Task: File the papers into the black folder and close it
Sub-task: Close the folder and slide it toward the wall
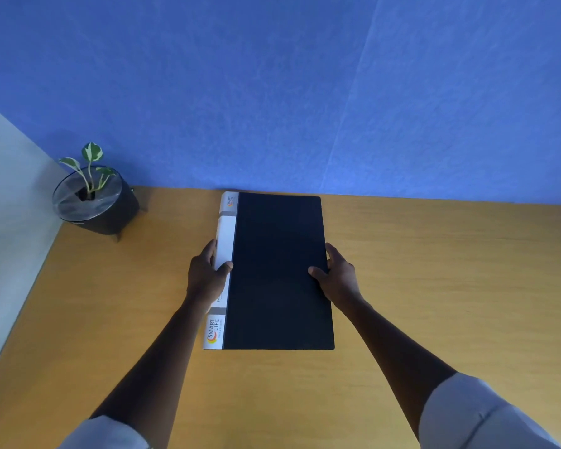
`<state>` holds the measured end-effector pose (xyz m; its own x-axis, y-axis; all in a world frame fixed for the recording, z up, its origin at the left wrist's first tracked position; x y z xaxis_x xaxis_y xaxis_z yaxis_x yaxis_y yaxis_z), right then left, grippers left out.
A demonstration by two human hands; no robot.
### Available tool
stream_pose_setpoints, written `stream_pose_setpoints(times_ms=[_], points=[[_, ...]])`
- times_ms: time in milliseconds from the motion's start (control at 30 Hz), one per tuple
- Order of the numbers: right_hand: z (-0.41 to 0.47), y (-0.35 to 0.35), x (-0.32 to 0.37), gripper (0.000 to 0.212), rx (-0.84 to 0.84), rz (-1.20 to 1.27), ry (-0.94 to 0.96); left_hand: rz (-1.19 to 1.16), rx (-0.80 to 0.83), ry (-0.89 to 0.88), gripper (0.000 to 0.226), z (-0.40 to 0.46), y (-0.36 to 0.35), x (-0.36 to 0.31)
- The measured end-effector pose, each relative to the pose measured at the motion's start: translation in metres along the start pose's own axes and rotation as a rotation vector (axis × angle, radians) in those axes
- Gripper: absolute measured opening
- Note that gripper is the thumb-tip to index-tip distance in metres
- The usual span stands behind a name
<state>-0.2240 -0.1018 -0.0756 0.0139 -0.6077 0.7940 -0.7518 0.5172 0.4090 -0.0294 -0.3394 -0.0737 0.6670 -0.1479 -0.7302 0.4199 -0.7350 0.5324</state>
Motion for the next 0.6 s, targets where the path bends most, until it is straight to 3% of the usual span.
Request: stream_pose_setpoints(times_ms=[367,600], points=[[0.017,-0.002,0.010,0.052,-0.087,-0.309,-0.039,0.282,-0.144,0.038,0.064,0.000,0.002,-0.025],[0.019,-0.001,0.009,0.051,-0.101,-0.405,-0.061,0.372,-0.140,0.129,0.060,0.001,-0.001,-0.026]])
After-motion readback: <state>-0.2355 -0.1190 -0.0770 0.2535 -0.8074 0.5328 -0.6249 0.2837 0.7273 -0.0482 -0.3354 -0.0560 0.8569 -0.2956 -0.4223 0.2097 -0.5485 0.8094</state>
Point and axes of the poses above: each hand's wrist, its own z-axis towards the middle knuckle, its own y-axis out of the back of the hand, x = y × z, the point moved 8 cm from there along z, towards the middle knuckle, and after that the axes turned 9 degrees about x, right-handed, at the moved point
